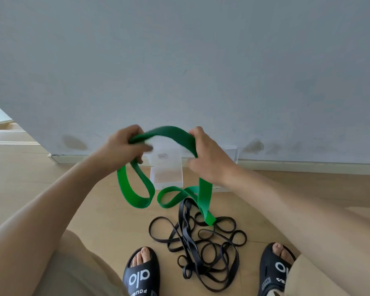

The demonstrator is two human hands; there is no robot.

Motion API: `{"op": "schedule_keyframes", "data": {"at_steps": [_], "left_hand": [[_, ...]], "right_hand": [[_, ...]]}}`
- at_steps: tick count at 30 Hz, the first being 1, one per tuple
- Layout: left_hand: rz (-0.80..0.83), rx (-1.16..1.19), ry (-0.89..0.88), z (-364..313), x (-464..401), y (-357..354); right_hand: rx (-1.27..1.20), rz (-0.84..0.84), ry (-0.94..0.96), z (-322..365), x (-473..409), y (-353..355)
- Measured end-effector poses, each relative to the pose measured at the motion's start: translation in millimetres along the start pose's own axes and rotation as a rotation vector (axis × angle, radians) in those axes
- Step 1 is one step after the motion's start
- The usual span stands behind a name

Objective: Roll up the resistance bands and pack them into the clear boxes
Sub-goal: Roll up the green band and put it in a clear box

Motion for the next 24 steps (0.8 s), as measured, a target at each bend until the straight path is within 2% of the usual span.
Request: {"op": "schedule_keyframes", "data": {"at_steps": [2,5,10,14,16,19,22,24], "left_hand": [[0.189,-0.244,0.011,13,7,-20],[0.387,-0.199,-0.033,2,24,-54],[0.284,-0.198,-0.218,-39,28,-69],[0.217,-0.204,-0.233,-47,26,-62],[0.2,-0.099,-0.209,-51,25,-54],[0.195,0.075,-0.217,-59,28,-47],[0.243,0.239,-0.221,-63,31,-50],[0.255,0.349,-0.203,-62,31,-48]], "right_hand": [[-0.074,0.017,0.025,8,-2,8],[-0.086,0.083,0.1,22,2,6],[-0.04,0.089,0.198,35,8,-3],[0.015,0.006,0.168,24,3,11],[0.035,0.002,0.132,11,0,16],[0.03,0.131,0.048,-9,-1,-2],[-0.15,0.234,-0.021,-16,4,-28],[-0.202,0.22,-0.056,-19,6,-36]]}}
Point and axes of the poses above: each hand's wrist, its own x-axis away from the middle knuckle, its own y-axis out of the back of the hand, z = x × y, the point moved 10 cm from there along -x, towards the middle knuckle, and after that the axes turned 1 degree about x, right-handed, at the moved point
